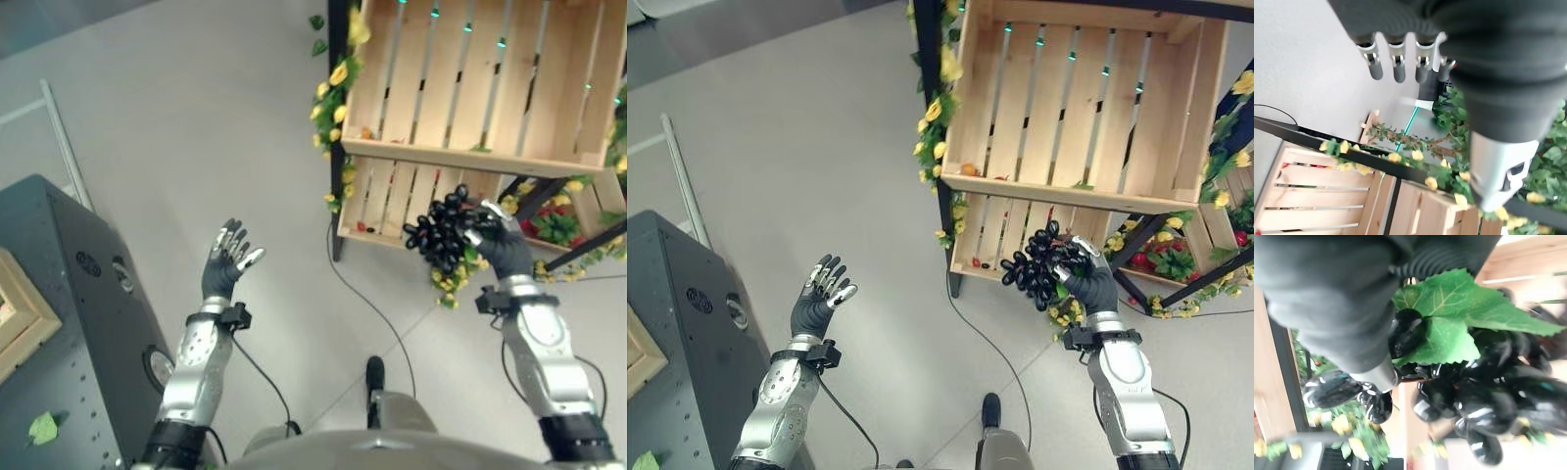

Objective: Pick up the fruits from the basket on one side to the basket on the other side

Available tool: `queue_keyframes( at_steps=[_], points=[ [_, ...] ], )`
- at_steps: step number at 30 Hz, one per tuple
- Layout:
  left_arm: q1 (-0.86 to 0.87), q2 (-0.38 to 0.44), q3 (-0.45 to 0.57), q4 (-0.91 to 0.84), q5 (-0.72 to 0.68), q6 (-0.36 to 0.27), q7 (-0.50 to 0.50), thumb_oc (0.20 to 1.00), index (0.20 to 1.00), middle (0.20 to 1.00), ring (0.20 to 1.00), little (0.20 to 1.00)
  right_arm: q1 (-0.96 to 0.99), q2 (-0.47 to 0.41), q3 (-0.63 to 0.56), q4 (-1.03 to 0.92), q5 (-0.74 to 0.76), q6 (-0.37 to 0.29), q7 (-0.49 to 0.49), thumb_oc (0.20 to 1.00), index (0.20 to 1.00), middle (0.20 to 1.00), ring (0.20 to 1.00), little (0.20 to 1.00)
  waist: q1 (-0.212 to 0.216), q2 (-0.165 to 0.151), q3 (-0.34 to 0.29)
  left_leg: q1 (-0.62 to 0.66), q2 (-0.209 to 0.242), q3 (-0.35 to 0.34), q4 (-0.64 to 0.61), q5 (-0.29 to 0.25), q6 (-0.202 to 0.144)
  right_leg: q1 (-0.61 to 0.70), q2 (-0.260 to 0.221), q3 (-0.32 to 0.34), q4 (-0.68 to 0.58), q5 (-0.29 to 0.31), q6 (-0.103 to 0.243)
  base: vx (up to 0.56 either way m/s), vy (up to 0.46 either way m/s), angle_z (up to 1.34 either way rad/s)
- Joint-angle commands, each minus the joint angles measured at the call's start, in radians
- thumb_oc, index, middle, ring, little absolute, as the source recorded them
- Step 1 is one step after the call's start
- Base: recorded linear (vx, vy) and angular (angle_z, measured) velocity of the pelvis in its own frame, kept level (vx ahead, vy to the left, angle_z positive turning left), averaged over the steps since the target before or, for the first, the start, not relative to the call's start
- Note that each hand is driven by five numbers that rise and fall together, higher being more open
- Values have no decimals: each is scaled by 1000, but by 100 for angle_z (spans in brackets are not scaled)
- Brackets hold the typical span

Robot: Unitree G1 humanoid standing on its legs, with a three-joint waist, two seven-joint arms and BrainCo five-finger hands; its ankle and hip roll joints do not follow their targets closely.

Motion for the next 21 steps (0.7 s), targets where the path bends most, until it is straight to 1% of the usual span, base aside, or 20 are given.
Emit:
queue_keyframes(
  at_steps=[1, 2, 3, 4, 5, 6, 7, 8, 9, 10, 11, 12, 13, 14, 15, 16, 18, 20, 21],
  points=[
    [10, 18, -15, -61, -30, -22, -27, 1000, 1000, 1000, 1000, 1000, -91, -65, -40, -70, 24, -69, -32, 200, 200, 200, 200, 200, 8, -31, -11, -44, -64, 27, 175, 75, 19, 53, -9, -5, -17, -92, 35, 88, -28, -16],
    [11, 8, -23, -60, -33, -20, -21, 1000, 1000, 1000, 1000, 1000, -111, -78, -43, -61, 13, -65, -54, 200, 200, 200, 200, 200, 27, -28, 5, -96, -99, -19, 141, 39, 26, 84, -12, 4, -25, -109, 38, 129, 14, -3],
    [11, 3, -29, -56, -34, -20, -18, 1000, 1000, 1000, 1000, 1000, -129, -79, -34, -55, 17, -61, -55, 200, 200, 200, 200, 200, 35, -24, 6, -115, -127, -34, 92, 18, 35, 96, -9, 9, -33, -110, 43, 202, 20, 6],
    [12, -1, -32, -53, -35, -20, -16, 1000, 1000, 1000, 1000, 1000, -145, -86, -28, -53, 13, -61, -57, 200, 200, 200, 200, 200, 41, -27, 5, -130, -147, -39, 34, 12, 45, 107, -10, 15, -46, -106, 49, 209, 7, -13],
    [11, -4, -36, -47, -35, -19, -14, 1000, 1000, 1000, 1000, 1000, -157, -98, -28, -53, 16, -65, -61, 200, 200, 200, 200, 200, 46, -25, 6, -156, -149, -38, -32, 0, 54, 124, -6, 18, -60, -110, 55, 142, 8, -13],
    [11, -4, -36, -47, -35, -19, -14, 1000, 1000, 1000, 1000, 1000, -157, -98, -28, -53, 16, -65, -61, 200, 200, 200, 200, 200, 46, -25, 6, -156, -149, -38, -32, 0, 54, 124, -6, 18, -60, -110, 55, 263, 61, -8],
    [8, -5, -54, -39, -29, -19, -7, 1000, 1000, 1000, 1000, 1000, -185, -122, -19, -42, 22, -72, -74, 200, 200, 200, 200, 200, 73, -6, 8, -194, -165, -67, -280, 95, 59, 158, 23, 33, -83, -115, 62, 256, 75, 4],
    [5, -4, -61, -35, -33, -21, -5, 1000, 1000, 1000, 1000, 1000, -200, -131, -7, -39, 25, -73, -74, 200, 200, 200, 200, 200, 80, 2, 3, -173, -165, -90, -361, 117, 63, 160, 32, 37, -81, -118, 65, 258, 75, 7],
    [5, -5, -61, -35, -33, -21, -5, 1000, 1000, 1000, 1000, 1000, -201, -133, -6, -38, 25, -74, -74, 200, 200, 200, 200, 200, 80, 1, 5, -165, -167, -90, -373, 123, 64, 162, 31, 37, -80, -118, 66, 266, 82, -25],
    [30, -3, -74, -35, -18, -25, 4, 1000, 1000, 1000, 1000, 1000, -207, -177, -27, -15, -12, -92, -104, 200, 200, 200, 200, 200, 84, 8, 1, -111, -198, -166, -405, 118, 64, 167, 16, 30, -27, -150, 75, 245, 103, -41],
    [12, 1, -83, -21, -28, -11, 5, 1000, 1000, 1000, 1000, 1000, -187, -171, -35, -30, 2, -61, -79, 200, 200, 200, 200, 200, 71, 21, 1, -107, -187, -148, -434, 136, 73, 161, 14, 6, -19, -150, 77, 261, 127, -68],
    [-10, 7, -95, -23, -23, -8, 9, 1000, 1000, 1000, 1000, 1000, -209, -146, -3, -50, 35, -62, -58, 200, 200, 200, 200, 200, 72, 19, 4, -95, -199, -151, -451, 128, 83, 150, 7, 5, -14, -146, 78, 73, 63, -44],
    [-11, 8, -93, -23, -23, -8, 9, 1000, 1000, 1000, 1000, 1000, -212, -145, -1, -49, 35, -62, -57, 200, 200, 200, 200, 200, 71, 17, 5, -94, -199, -150, -451, 128, 83, 149, 6, 6, -13, -147, 78, 104, 89, -51],
    [-21, 14, -92, -35, -18, -15, 10, 1000, 1000, 1000, 1000, 1000, -234, -139, 18, -79, 67, -75, -52, 200, 200, 200, 200, 200, 66, 17, -10, -71, -200, -137, -503, 128, 91, 131, 6, 20, -16, -145, 80, 87, 65, -46],
    [-21, 14, -92, -35, -18, -16, 10, 1000, 1000, 1000, 1000, 1000, -235, -139, 18, -79, 67, -75, -52, 200, 200, 200, 200, 200, 68, 16, -11, -70, -200, -135, -508, 131, 91, 129, 6, 23, -16, -145, 80, 151, 133, -55],
    [-33, 15, -90, -37, -15, -11, 16, 1000, 1000, 1000, 1000, 1000, -251, -141, 17, -88, 84, -75, -58, 200, 200, 200, 200, 200, 68, 13, -28, -58, -202, -123, -546, 139, 95, 119, 2, 30, -30, -143, 85, 71, 70, -32],
    [-38, 15, -87, -36, -11, -9, 20, 1000, 1000, 1000, 1000, 1000, -262, -139, 21, -89, 93, -70, -57, 200, 200, 200, 200, 200, 69, 10, -38, -54, -203, -118, -565, 143, 96, 114, -3, 33, -39, -142, 89, 96, 86, -7],
    [-42, 15, -82, -31, -13, -2, 36, 1000, 1000, 1000, 1000, 1000, -276, -137, 33, -99, 110, -61, -56, 200, 200, 200, 200, 200, 71, -1, -61, -38, -202, -110, -592, 142, 101, 111, -12, 42, -52, -138, 97, 124, 75, -9],
    [-42, 15, -81, -31, -13, -2, 36, 1000, 1000, 1000, 1000, 1000, -276, -137, 33, -99, 110, -60, -56, 200, 200, 200, 200, 200, 71, -1, -60, -37, -202, -110, -594, 142, 101, 111, -12, 43, -53, -138, 97, 75, 28, -17]
  ],
)
